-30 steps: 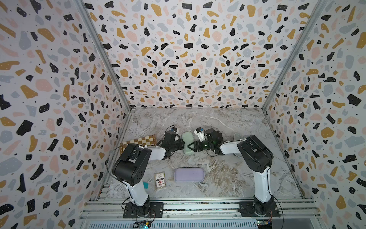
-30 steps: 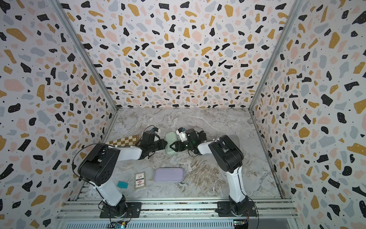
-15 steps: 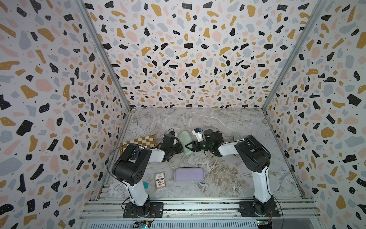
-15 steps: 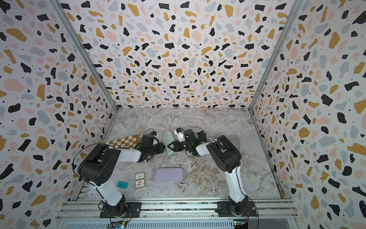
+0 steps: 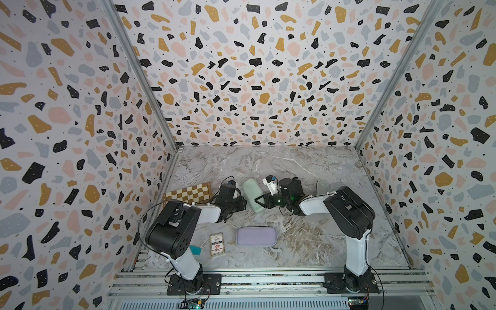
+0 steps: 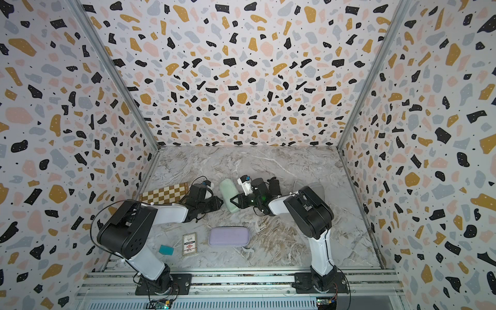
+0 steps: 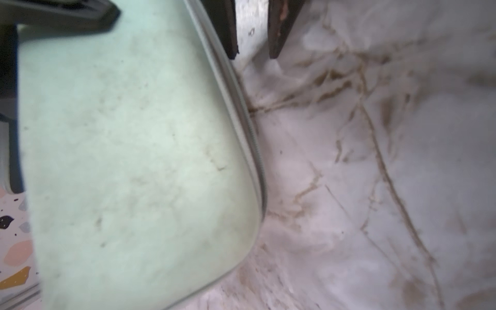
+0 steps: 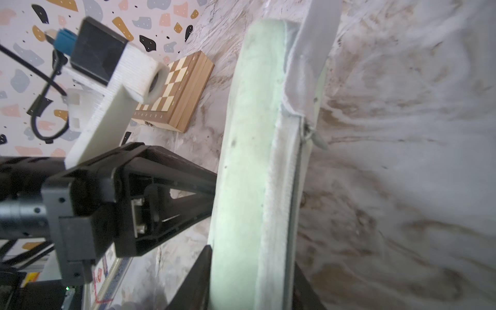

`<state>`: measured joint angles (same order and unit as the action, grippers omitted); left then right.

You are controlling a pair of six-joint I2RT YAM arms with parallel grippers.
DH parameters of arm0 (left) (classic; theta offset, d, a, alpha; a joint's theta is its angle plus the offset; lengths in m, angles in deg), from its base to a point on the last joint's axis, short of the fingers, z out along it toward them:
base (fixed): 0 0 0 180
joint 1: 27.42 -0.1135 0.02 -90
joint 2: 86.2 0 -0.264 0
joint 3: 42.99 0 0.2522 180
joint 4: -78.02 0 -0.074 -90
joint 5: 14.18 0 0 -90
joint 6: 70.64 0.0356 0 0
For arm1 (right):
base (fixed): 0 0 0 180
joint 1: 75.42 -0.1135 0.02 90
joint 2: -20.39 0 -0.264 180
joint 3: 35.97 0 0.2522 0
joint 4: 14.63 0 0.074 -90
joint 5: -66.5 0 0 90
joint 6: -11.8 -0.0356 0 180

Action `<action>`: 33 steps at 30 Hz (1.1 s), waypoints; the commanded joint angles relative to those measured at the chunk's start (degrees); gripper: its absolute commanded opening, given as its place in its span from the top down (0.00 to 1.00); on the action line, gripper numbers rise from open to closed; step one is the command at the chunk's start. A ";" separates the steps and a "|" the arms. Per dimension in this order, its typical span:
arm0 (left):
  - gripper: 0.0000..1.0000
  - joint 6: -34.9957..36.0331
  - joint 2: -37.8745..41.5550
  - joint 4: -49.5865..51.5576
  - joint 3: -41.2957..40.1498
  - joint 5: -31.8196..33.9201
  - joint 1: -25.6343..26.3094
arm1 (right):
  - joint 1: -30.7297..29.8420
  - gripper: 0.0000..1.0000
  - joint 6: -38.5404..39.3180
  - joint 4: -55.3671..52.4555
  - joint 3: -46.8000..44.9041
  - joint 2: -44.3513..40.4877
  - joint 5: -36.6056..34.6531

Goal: Put umbrellas into zippered umbrella sleeves
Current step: Pick up the umbrella sleeve at the center of the board.

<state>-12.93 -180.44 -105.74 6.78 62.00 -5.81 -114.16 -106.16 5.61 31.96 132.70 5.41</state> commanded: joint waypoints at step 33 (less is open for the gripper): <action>0.00 0.94 55.63 -22.17 -21.45 -20.86 6.77 | -8.73 0.71 16.07 9.76 -27.10 -54.97 0.19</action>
<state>-13.11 -125.99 -121.34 -14.31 42.04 -1.13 -120.85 -93.40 9.76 3.86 80.25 3.11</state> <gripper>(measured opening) 0.999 0.323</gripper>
